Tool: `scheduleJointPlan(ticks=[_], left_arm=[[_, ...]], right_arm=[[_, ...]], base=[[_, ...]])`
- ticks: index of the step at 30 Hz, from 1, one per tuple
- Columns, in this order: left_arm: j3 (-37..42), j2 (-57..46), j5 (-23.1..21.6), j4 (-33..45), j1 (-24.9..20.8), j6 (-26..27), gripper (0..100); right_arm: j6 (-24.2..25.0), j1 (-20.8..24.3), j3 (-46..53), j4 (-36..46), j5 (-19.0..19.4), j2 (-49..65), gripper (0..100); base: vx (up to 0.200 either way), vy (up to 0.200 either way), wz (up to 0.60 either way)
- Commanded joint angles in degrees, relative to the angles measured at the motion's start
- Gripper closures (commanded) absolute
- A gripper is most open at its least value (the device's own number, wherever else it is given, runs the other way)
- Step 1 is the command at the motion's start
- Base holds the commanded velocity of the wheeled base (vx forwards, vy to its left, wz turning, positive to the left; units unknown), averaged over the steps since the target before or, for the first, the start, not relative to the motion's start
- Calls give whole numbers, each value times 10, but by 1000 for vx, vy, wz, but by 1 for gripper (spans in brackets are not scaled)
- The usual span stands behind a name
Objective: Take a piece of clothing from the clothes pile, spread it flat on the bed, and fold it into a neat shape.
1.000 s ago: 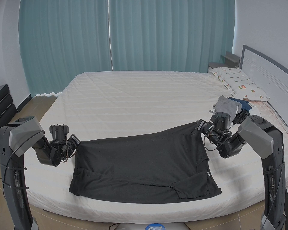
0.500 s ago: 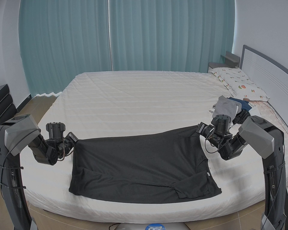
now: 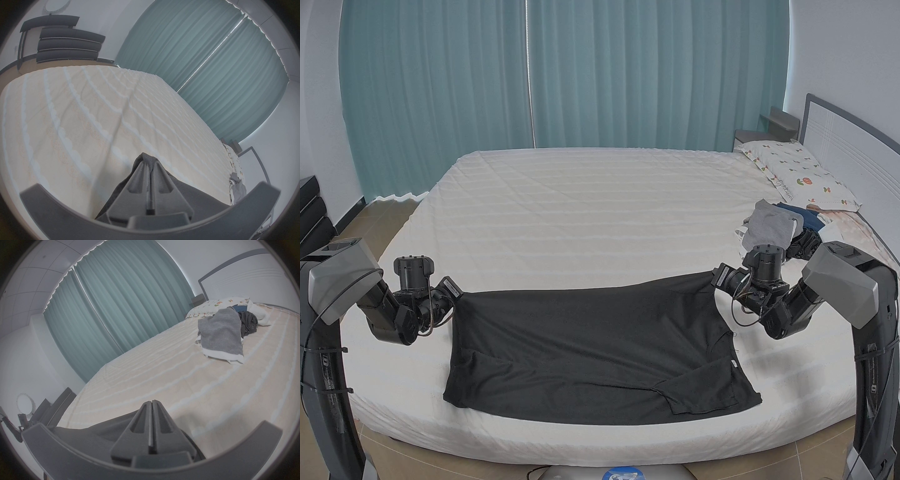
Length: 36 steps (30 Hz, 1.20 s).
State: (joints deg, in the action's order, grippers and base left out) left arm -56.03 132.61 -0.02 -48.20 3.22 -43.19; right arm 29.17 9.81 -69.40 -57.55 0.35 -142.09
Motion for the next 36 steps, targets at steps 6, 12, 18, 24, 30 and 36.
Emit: scheduleJointPlan(ticks=[6,12,18,24,30,36], left_arm=[[37,-4,-65,-30,16,5,100],[56,-5,-70,-51,18,22,100],[73,-9,-89,-70,22,23,100],[103,-19,-112,-104,28,41,100],[138,-15,-116,-136,27,83,100],[165,-2,-117,-167,23,124,100]], right_arm=[[5,-4,75,-1,37,57,100],[8,-8,107,-3,51,78,100],[22,-17,137,-2,59,94,100],[23,-17,195,-34,92,102,100],[23,-17,243,-62,100,101,100],[24,-17,284,-92,120,82,100]], base=[[0,0,0],[0,0,0],[0,0,0],[0,0,0],[0,0,0],[0,0,0]])
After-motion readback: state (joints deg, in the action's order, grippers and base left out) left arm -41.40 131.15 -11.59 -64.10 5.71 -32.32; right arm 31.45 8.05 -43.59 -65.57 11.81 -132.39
